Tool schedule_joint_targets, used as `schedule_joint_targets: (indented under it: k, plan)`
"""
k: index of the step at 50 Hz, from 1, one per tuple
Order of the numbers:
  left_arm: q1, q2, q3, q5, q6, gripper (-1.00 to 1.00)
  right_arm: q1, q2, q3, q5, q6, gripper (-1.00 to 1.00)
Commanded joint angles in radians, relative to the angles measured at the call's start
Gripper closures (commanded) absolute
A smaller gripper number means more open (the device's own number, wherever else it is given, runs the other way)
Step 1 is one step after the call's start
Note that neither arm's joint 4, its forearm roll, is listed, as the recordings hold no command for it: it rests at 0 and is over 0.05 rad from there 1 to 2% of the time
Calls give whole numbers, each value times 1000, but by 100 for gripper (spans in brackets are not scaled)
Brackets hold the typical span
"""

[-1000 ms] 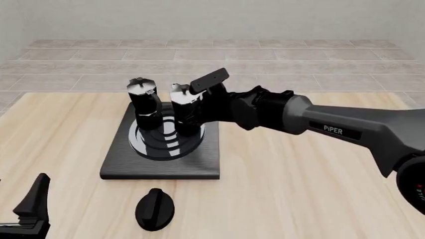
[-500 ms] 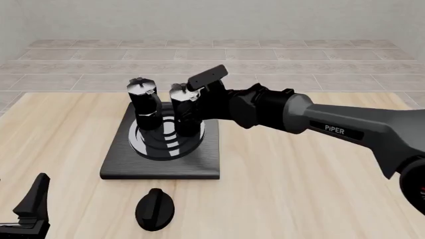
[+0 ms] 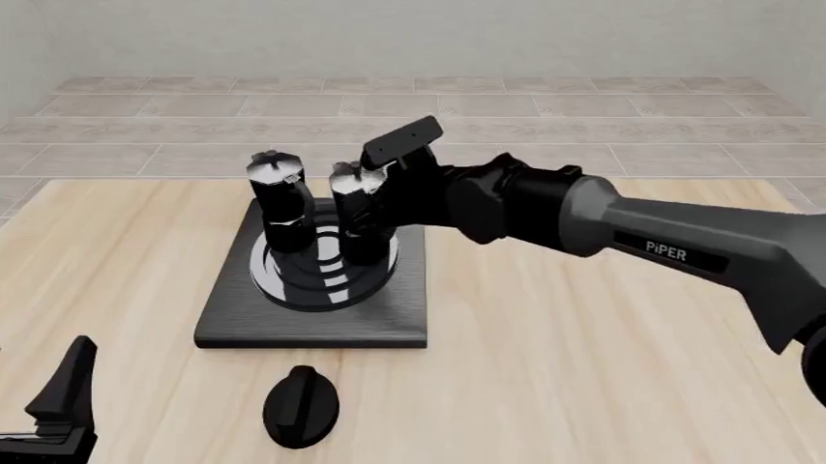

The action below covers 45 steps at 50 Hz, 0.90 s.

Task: Put both moka pots on the stove.

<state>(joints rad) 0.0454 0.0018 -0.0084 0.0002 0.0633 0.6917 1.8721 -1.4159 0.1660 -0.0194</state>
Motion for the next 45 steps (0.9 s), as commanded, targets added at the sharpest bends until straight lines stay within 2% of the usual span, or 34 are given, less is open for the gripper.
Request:
schedule_joint_targets:
  k: [1, 8, 20, 22, 27, 38, 45]
  plan:
    - [0, -1, 2, -1, 1, -100, -4, -30, -14, 32, -25, -100]
    - [-1, -1, 1, -1, 4, -100, -22, -61, -38, 74, -62, -100]
    - [-1, -1, 1, -4, 4, -100, -31, -127, -47, 109, -70, -100]
    - [0, -1, 1, -4, 4, -100, -43, -157, -24, 95, -98, -100]
    - [-2, -1, 4, -6, 5, -100, -31, -201, 1, 93, -70, -100]
    - [-3, -1, 2, -7, 6, -100, -40, -311, 80, 73, -67, -100]
    - [-4, -1, 3, -9, 6, -100, -47, -420, 178, 37, -46, -100]
